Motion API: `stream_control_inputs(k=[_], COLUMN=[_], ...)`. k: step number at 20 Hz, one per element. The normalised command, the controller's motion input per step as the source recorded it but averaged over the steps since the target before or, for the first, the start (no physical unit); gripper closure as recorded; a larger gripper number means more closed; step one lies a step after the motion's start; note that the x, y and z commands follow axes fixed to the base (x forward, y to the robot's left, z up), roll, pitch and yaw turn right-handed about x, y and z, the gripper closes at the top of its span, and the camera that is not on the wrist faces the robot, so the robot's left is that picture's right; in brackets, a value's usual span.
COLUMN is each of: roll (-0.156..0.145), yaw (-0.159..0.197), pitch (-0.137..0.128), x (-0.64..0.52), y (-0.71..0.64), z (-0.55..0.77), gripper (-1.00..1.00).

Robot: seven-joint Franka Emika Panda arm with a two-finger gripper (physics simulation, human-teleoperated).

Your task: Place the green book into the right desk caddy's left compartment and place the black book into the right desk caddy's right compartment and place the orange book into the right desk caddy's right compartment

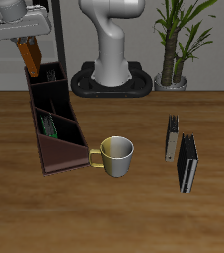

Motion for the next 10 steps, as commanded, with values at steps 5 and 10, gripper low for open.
stream_control_inputs(k=[5, 10], roll=[-0.012, 0.004], yaw=[0.005, -0.009], pitch=[-0.011, 0.012], x=[-0.10, 0.01], y=[-0.08, -0.04], z=[0.05, -0.09], gripper=[1.00, 1.00])
